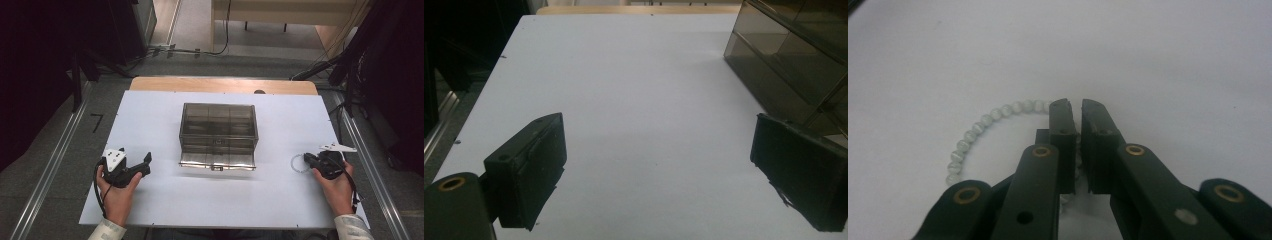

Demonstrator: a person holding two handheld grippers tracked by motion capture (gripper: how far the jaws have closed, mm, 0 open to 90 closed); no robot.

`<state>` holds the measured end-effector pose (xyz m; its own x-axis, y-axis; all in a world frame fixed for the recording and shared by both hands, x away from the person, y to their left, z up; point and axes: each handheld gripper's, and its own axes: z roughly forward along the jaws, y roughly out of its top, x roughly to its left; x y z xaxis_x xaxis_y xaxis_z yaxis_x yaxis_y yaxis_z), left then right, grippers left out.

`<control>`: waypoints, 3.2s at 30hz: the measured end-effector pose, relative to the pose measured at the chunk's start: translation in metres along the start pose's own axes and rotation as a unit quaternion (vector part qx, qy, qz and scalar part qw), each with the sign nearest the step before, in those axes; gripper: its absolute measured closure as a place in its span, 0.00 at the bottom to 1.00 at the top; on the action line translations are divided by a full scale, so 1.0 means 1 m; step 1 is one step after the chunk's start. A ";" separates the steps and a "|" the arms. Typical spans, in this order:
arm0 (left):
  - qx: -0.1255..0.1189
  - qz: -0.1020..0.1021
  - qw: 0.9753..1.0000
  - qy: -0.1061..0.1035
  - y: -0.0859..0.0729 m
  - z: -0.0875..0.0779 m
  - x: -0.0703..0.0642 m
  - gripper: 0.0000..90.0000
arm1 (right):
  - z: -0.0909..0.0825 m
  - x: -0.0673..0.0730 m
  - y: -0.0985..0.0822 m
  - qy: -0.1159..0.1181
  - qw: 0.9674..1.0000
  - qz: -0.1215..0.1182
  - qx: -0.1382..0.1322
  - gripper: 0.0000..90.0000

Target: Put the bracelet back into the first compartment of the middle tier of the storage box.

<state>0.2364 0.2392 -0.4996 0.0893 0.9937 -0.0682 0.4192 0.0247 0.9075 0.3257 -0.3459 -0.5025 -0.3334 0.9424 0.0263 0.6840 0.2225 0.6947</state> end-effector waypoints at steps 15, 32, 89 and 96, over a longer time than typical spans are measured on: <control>0.001 -0.002 1.000 -0.001 0.000 0.000 0.001 0.09 | -0.010 0.002 0.004 0.008 1.000 0.011 -0.023 0.94; 0.005 0.000 1.000 -0.002 -0.001 0.001 0.001 0.09 | -0.033 0.024 0.013 0.036 0.996 -0.005 -0.079 0.95; 0.008 -0.002 1.000 -0.002 -0.001 0.001 0.002 0.09 | -0.065 0.119 0.042 0.135 0.977 -0.090 -0.135 0.95; 0.008 -0.001 1.000 -0.002 -0.001 0.001 0.002 0.09 | -0.069 0.126 0.045 0.143 0.975 -0.097 -0.142 0.95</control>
<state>0.2369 0.2408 -0.5009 0.0923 0.9931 -0.0728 0.4334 0.0258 0.9008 0.2697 -0.2343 -0.4186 -0.6329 0.7729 0.0453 0.3965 0.2733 0.8764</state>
